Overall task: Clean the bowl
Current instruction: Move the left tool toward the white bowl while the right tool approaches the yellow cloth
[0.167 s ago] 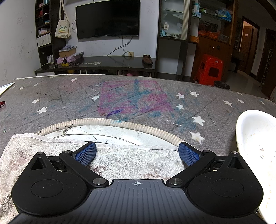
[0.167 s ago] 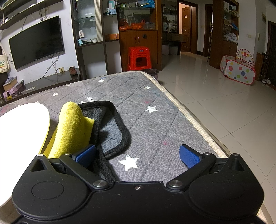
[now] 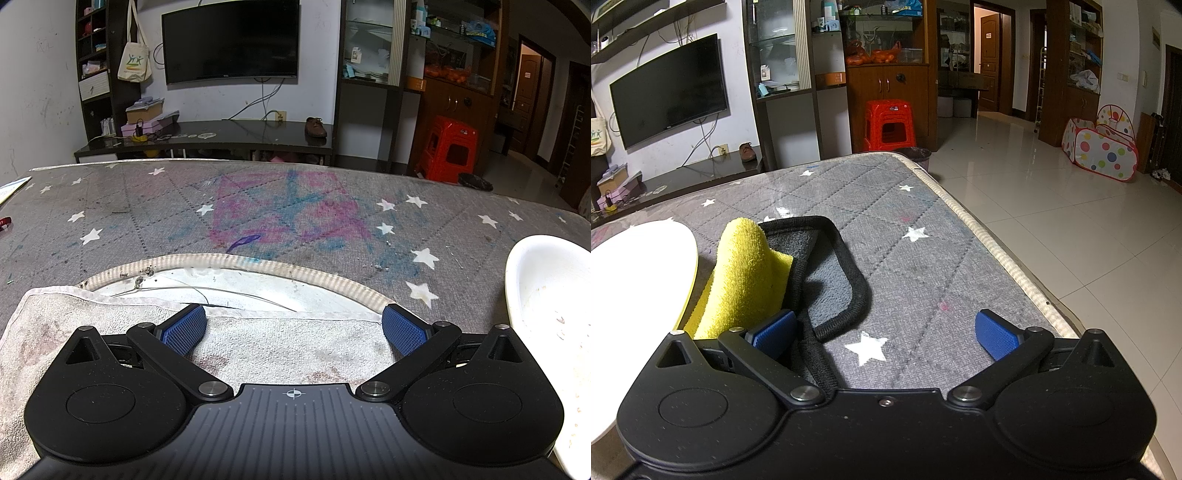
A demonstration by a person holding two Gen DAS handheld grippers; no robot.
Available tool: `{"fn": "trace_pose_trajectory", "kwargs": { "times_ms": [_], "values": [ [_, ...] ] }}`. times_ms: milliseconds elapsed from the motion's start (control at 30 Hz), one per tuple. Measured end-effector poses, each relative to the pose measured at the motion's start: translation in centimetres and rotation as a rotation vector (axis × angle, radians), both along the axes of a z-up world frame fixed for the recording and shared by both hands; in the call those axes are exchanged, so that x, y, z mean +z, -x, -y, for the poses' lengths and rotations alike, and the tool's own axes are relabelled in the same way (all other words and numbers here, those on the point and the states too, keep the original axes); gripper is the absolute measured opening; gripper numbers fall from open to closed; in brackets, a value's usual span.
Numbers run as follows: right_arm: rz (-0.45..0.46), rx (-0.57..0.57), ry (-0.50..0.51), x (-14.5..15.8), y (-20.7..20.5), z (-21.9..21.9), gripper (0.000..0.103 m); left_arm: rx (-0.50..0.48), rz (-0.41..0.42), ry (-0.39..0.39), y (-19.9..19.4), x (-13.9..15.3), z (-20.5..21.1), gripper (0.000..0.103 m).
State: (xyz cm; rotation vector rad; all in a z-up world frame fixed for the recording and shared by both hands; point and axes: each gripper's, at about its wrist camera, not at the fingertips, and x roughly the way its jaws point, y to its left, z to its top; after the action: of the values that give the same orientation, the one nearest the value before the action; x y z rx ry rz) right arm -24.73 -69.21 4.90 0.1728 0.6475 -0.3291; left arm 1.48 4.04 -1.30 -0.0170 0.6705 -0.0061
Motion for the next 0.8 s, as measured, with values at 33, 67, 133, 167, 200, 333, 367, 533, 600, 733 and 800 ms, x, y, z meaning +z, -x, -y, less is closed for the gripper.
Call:
{"fn": "trace_pose_trajectory", "kwargs": {
  "times_ms": [33,67,133,167,200,333,367,533,600,733,800],
  "values": [
    [0.0,0.0,0.0,0.0,0.0,0.0,0.103,0.0,0.0,0.0,-0.1,-0.1,-0.2,0.103],
    [0.0,0.0,0.0,0.0,0.0,0.0,0.103,0.0,0.0,0.0,-0.2,-0.2,-0.5,0.103],
    [0.0,0.0,0.0,0.0,0.0,0.0,0.103,0.0,0.0,0.001,-0.5,-0.4,-1.0,0.103],
    [0.0,0.0,0.001,0.0,0.0,0.0,0.103,0.0,0.0,0.001,-0.6,-0.6,-1.4,0.103],
    [0.0,0.0,0.001,0.0,0.0,0.0,0.103,0.0,0.0,0.001,-0.7,-0.7,-1.6,0.103],
    [-0.001,0.0,0.002,0.0,0.0,0.0,0.103,0.0,-0.002,0.003,-0.8,-0.6,-1.8,0.103],
    [0.0,0.0,0.001,0.0,0.0,0.0,0.103,0.0,-0.002,0.003,-0.8,-0.6,-1.8,0.103],
    [0.002,-0.001,-0.001,-0.1,-0.1,0.1,0.103,0.004,-0.013,0.052,-0.9,-0.2,-2.5,0.1],
    [0.002,-0.006,-0.01,-0.1,0.2,0.1,0.103,-0.008,-0.014,0.091,-0.8,0.2,-2.6,0.093],
    [0.003,-0.009,-0.011,0.6,0.5,0.0,0.103,-0.061,-0.004,0.126,-0.3,1.4,-2.0,0.083],
    [0.01,-0.013,-0.008,0.9,0.5,-0.1,0.103,-0.085,0.007,0.128,0.0,2.0,-1.6,0.08]
  ]
}}
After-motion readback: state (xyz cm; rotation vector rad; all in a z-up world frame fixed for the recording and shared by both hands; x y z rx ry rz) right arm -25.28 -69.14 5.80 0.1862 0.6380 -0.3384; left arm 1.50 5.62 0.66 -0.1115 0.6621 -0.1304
